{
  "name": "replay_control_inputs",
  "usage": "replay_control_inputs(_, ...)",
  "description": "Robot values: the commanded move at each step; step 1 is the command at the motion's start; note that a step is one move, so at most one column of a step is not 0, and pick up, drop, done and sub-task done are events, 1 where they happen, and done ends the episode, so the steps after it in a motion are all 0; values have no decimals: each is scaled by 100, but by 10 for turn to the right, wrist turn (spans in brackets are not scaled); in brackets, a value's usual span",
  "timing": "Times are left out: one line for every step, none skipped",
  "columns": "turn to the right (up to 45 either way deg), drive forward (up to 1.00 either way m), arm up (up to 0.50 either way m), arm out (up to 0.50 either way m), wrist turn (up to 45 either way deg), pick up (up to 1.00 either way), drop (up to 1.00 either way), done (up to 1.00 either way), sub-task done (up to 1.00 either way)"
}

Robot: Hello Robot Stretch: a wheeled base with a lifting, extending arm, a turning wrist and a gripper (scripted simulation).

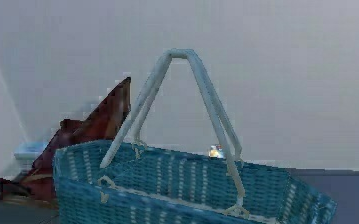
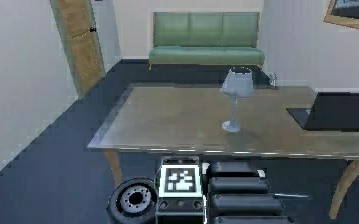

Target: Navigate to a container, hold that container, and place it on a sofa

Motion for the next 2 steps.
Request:
replay_control_inputs(330,0,0,0,0,0,0,0,0)
replay_control_inputs(0,100,0,0,0,0,0,0,0)
